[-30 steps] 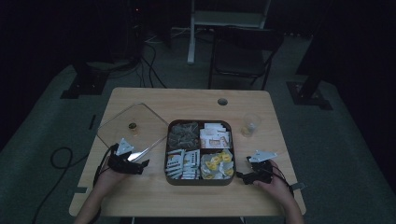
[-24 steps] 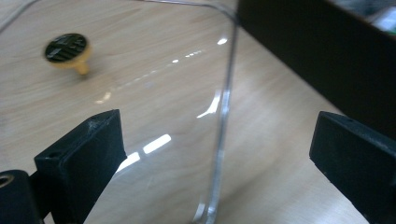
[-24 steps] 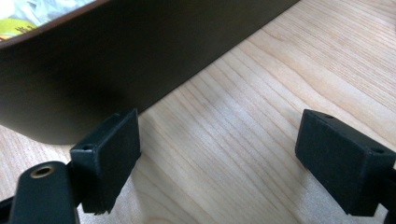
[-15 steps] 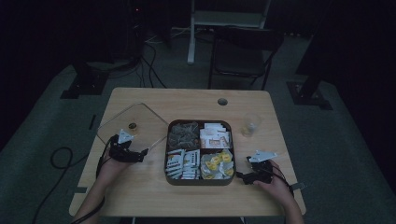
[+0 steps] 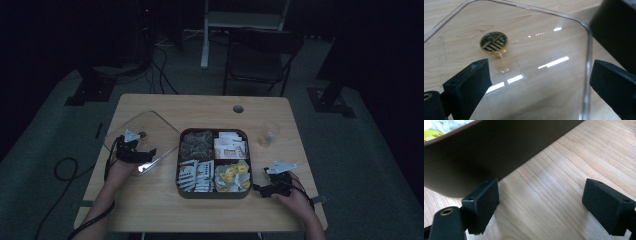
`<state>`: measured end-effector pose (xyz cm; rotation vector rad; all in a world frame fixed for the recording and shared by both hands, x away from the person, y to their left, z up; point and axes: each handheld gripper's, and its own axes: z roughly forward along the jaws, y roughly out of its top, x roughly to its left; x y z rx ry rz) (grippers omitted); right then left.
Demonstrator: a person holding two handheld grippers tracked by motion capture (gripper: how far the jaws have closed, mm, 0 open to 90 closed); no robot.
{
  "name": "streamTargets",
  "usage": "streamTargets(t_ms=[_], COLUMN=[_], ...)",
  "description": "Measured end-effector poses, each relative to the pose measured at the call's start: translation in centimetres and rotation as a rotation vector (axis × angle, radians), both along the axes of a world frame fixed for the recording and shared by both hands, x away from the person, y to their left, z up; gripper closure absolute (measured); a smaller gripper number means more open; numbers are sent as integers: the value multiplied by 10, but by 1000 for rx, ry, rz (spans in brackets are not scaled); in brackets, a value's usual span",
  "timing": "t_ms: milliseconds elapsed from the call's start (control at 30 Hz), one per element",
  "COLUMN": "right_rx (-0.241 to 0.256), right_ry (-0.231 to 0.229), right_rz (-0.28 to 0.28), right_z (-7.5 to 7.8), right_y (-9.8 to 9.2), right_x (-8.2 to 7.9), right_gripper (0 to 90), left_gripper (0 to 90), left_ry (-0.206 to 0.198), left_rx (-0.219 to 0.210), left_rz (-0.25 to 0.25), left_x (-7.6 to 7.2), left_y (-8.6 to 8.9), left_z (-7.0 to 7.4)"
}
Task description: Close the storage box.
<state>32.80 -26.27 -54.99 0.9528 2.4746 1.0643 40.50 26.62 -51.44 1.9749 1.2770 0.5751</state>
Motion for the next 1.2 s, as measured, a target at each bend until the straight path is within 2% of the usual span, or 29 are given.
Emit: streamTargets(t_ms=[233, 433, 500, 567, 600, 667, 733, 867, 933, 1033, 1200], right_rx=[0, 0, 0, 0, 0, 0, 0, 0, 0, 0, 0], right_ry=[0, 0, 0, 0, 0, 0, 0, 0, 0, 0, 0], right_rz=[0, 0, 0, 0, 0, 0, 0, 0, 0, 0, 0], right_z=[0, 0, 0, 0, 0, 0, 0, 0, 0, 0, 0], right_y=[0, 0, 0, 0, 0, 0, 0, 0, 0, 0, 0], right_x=[0, 0, 0, 0, 0, 0, 0, 0, 0, 0, 0], right_gripper=[137, 137, 137, 137, 137, 137, 137, 137, 137, 137, 137], left_gripper=[52, 74, 78, 145, 146, 158, 170, 256, 302, 356, 439], left_ry=[-10, 15, 27, 32, 34, 40, 38, 42, 56, 62, 47], left_rx=[-23, 5, -1, -5, -6, -5, 15, -35, -11, -1, -27], left_rz=[82, 125, 135, 149, 155, 156, 154, 153, 157, 154, 143], left_x=[17, 33, 37, 41, 43, 46, 49, 53, 55, 57, 59], left_y=[7, 10, 12, 14, 14, 15, 15, 16, 15, 13, 9], left_z=[-5, -7, -10, -12, -13, -14, -15, -14, -15, -17, -17])
